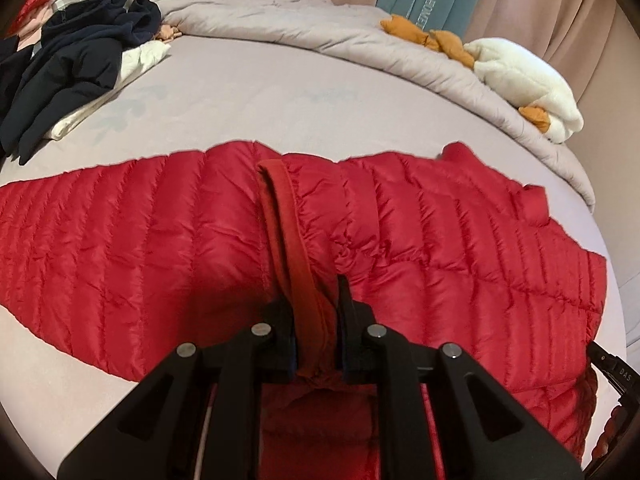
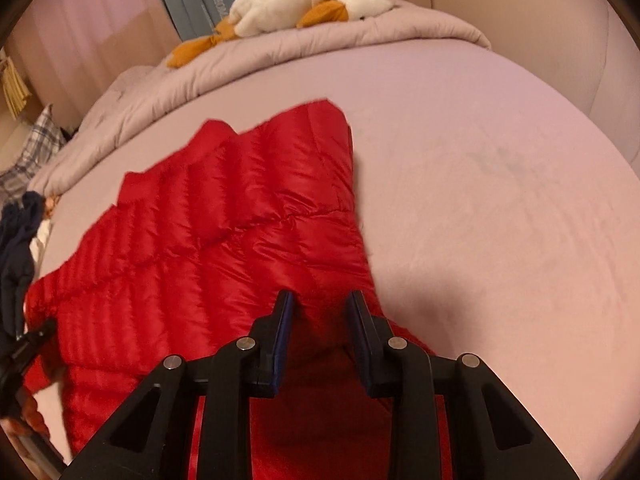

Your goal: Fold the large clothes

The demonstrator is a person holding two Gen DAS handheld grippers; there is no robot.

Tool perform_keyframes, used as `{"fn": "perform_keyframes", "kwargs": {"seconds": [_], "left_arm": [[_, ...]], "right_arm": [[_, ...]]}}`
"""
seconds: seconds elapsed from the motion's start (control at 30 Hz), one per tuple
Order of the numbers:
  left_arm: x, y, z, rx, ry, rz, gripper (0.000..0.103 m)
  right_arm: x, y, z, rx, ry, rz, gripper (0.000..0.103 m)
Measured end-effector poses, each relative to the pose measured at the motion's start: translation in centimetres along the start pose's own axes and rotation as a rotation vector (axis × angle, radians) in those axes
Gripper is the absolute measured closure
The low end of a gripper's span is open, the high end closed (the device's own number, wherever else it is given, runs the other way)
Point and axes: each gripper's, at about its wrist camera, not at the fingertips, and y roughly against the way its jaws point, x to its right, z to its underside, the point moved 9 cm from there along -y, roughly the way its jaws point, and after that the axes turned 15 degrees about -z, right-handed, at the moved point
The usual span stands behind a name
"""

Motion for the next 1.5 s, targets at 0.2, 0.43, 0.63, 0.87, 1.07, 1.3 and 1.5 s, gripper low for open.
{"fn": "perform_keyframes", "kwargs": {"seconds": [0.2, 0.43, 0.63, 0.87, 1.07, 1.3, 1.5], "left_arm": [[0.2, -1.0, 0.8, -0.012, 0.001, -0.021, 0.083], [0.5, -0.2, 0.8, -0.012, 0.011, -0.044, 0.050], [0.0, 2.3, 1.1, -0.004, 0.033, -0.014, 0.016], [-2.9, 8.1, 0.8, 0.060, 0.089, 0.038, 0.002], [-8.4, 12.1, 0.9, 0.122, 0.243, 0.070, 0.000], [-16.3, 10.9, 3.4, 0.074, 0.413, -0.026, 0.000], [-22.7, 9.8, 4.3, 0.062, 0.556, -0.070, 0.000]], "right_arm": [[1.1, -1.3, 0.1, -0.009, 0.032, 0.079, 0.073], [1.8, -1.8, -0.2, -0.011, 0.013, 0.103, 0.073], [1.2, -0.7, 0.0, -0.012, 0.055, 0.142, 0.054], [-1.6, 3.7, 0.3, 0.032, 0.073, 0.040, 0.018], [-6.2, 10.0, 0.3, 0.182, 0.173, -0.052, 0.004], [-9.4, 13.5, 1.0, 0.249, 0.203, -0.148, 0.003], [-11.6, 14.5, 1.3, 0.248, 0.204, -0.207, 0.003]]}}
